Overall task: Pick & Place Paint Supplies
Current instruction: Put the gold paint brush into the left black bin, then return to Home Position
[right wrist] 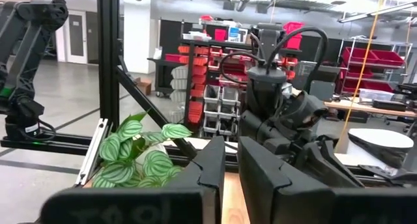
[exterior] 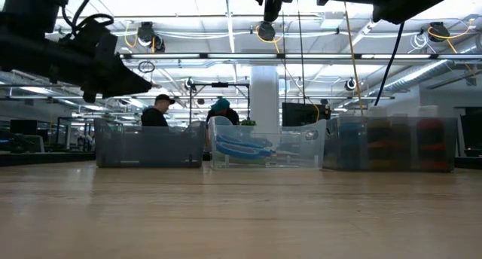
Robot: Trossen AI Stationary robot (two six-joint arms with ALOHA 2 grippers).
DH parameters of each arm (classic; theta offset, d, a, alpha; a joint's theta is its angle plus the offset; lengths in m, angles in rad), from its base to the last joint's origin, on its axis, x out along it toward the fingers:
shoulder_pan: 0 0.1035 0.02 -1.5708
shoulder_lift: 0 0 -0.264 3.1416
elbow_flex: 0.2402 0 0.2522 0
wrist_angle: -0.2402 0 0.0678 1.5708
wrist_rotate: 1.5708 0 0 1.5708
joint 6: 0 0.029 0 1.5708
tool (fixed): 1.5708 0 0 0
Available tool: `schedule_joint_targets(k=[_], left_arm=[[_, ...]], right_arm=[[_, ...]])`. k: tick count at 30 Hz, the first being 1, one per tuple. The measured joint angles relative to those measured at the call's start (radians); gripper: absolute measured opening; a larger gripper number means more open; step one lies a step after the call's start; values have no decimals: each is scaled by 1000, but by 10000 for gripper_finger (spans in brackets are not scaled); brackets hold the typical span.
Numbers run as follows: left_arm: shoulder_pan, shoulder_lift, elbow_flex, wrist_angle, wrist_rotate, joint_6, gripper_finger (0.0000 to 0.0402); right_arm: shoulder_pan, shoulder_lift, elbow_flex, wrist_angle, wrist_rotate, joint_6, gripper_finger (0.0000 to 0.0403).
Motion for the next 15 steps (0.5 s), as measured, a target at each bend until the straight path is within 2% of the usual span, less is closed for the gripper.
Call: schedule_joint_targets(k=[9, 15], left_arm=[[24, 0, 0, -7, 12, -40, 204], [8, -1, 1, 72, 12, -40, 248]], right_arm=[[0, 0, 0, -5, 0, 0, 39], [0, 0, 0, -51, 0, 0, 35]])
